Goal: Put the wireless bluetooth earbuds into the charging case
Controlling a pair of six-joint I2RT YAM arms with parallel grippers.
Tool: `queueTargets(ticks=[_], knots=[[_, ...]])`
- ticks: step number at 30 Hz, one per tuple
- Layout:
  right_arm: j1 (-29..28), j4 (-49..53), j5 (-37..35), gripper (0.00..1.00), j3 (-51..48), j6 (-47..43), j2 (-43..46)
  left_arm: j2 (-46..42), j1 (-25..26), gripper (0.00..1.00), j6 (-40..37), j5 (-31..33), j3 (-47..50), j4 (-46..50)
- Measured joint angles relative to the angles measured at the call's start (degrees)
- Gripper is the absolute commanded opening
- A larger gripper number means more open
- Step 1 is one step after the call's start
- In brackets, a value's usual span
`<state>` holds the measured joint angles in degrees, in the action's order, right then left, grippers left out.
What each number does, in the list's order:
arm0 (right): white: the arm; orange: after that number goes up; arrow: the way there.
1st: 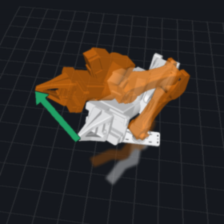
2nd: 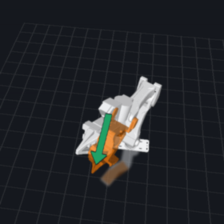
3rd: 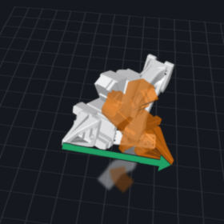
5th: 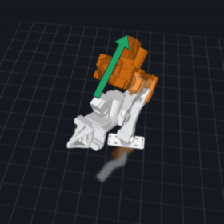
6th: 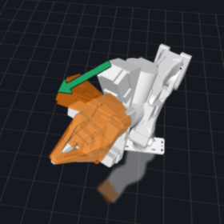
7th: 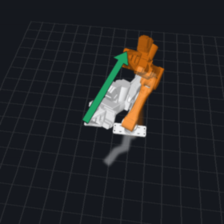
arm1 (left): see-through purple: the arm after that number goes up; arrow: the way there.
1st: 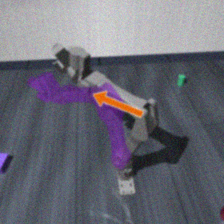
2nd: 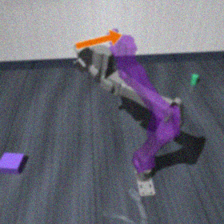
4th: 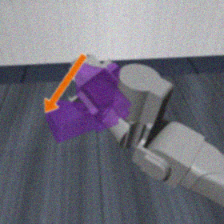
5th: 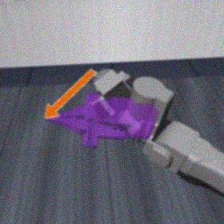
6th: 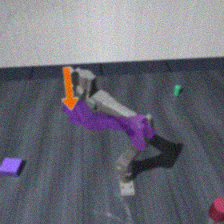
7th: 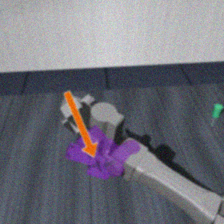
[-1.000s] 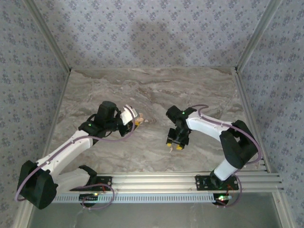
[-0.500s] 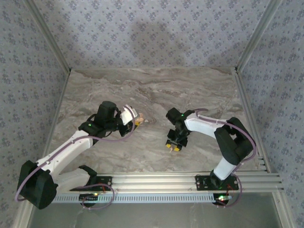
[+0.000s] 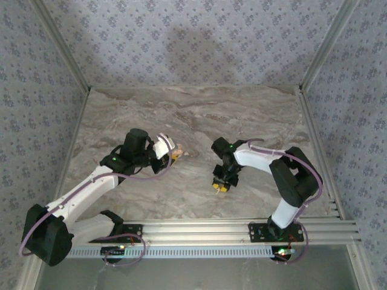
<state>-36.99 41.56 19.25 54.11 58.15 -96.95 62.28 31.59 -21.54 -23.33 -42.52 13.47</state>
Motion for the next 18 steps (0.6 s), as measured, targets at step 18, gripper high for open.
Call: queueTargets(ticks=[18], knots=[[0.39,-13.51,-10.97,0.2,-1.03,-15.45,25.09,1.88,1.49,0.18,5.16,-2.78,8.61,-18.99]])
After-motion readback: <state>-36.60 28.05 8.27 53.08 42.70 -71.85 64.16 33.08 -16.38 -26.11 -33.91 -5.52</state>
